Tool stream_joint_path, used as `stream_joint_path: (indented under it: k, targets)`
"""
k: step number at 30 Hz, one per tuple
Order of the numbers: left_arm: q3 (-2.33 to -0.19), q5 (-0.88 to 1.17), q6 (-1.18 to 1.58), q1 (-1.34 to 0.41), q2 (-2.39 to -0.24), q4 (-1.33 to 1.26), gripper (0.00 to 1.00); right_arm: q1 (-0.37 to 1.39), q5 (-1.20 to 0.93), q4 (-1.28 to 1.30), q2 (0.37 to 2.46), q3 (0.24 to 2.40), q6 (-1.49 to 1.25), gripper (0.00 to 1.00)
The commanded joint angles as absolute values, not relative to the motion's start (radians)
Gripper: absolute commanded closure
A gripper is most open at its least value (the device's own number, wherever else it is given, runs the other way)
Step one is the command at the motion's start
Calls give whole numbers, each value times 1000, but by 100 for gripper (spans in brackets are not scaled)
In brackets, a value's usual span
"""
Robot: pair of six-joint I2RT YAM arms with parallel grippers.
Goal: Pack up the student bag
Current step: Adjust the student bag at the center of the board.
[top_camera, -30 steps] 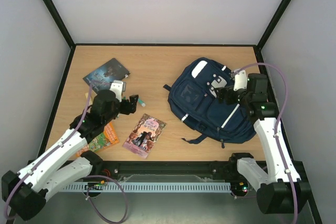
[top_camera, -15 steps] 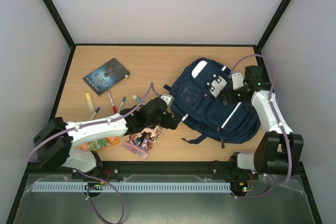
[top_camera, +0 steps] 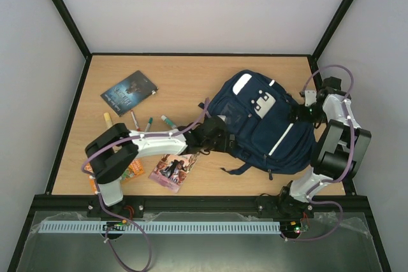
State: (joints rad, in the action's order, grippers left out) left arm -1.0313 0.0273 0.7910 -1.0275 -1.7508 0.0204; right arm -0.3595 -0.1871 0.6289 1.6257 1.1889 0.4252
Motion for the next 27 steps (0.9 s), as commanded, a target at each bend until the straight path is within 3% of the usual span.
stream_joint_path:
  k: [1,14,23,27]
  targets:
    - [-1142,61,854,-1032,-1848,15,4,-387,-116,685,1654,1177,482,1]
    - [-1346,-91,756,-899,-2052,116,5,-362,-314,834,1609,955,672,1]
    - [-1533,-80,667,-702,-2159,178,8,-75,-427,875,1563,889,620,1]
    - [-1562,-152,608,-669,-2075,258,5,23,-486,961,1482,917,658,1]
